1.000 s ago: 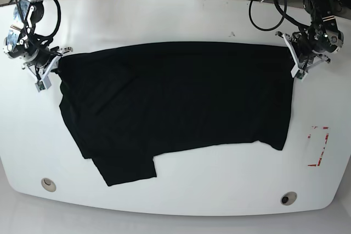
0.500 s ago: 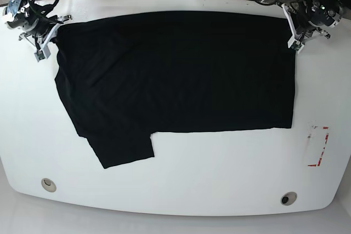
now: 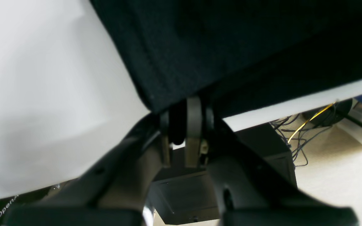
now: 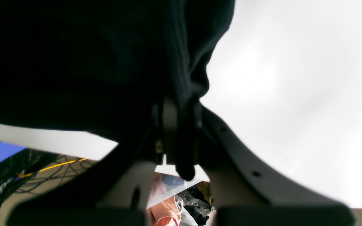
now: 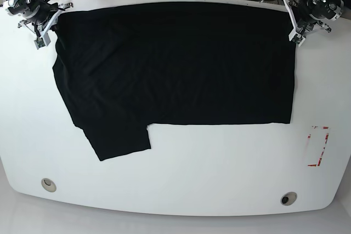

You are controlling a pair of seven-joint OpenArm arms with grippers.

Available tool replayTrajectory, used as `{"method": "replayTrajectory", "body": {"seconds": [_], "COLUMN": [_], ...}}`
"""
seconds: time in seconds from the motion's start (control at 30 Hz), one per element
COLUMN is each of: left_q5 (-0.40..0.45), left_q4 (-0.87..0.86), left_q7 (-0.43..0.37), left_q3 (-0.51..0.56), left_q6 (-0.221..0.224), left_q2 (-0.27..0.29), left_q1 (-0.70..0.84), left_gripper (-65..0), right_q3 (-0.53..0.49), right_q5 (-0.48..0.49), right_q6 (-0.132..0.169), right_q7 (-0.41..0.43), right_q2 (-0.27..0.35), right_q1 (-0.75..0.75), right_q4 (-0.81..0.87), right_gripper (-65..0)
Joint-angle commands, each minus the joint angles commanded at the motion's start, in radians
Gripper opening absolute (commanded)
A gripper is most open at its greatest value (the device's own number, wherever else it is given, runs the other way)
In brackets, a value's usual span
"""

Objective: Layout the t-shirt on the table in an organized manner, then fold the t-shirt properly
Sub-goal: 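Drag the shirt with both grippers toward the robot, flattening it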

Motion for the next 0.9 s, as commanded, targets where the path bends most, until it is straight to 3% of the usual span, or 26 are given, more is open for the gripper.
{"method": "replayTrajectory", "body": {"seconds": [0.17,0.27,0.3,0.43,0.63,0.8,0.9], "left_q5": [0.0,-0.002,-0.002,-0.002,-0.002,-0.002,-0.002], "left_q4": [0.0,0.002,0.002,0.018,0.064,0.081,0.081], "left_q7": [0.015,0.074,0.097,0.13,0.138,0.183,0.247], "left_q3": [0.002,-0.006,-0.011,-0.031,-0.038,-0.038,-0.038], "left_q6": [0.0,0.0,0.0,0.0,0.0,0.0,0.0], "left_q2": [-0.002,-0.02,-0.025,-0.028,-0.029,-0.031,-0.052], "left_q1": [0.012,0.011,0.0,-0.026,-0.035,-0.094,-0.146], "left_gripper": [-57.8,-48.2,-42.1,-32.2,-31.3,-31.1,-31.1], "right_q3": [0.002,0.002,0.003,0.017,0.063,0.061,0.064], "right_q5": [-0.005,-0.003,-0.002,-0.006,0.0,-0.002,-0.006], "right_q6": [0.0,0.0,0.0,0.0,0.0,0.0,0.0], "right_q7": [0.0,0.0,0.0,0.0,0.0,-0.005,-0.058], "right_q2": [0.0,0.0,0.0,0.002,0.0,0.005,0.008], "right_q1": [-0.002,0.002,0.003,0.008,0.009,0.044,0.086], "right_q4": [0.0,0.002,0.002,0.037,0.121,0.16,0.161], "right_gripper": [-61.4,-51.8,-46.5,-31.9,-18.1,-16.8,-16.8]}}
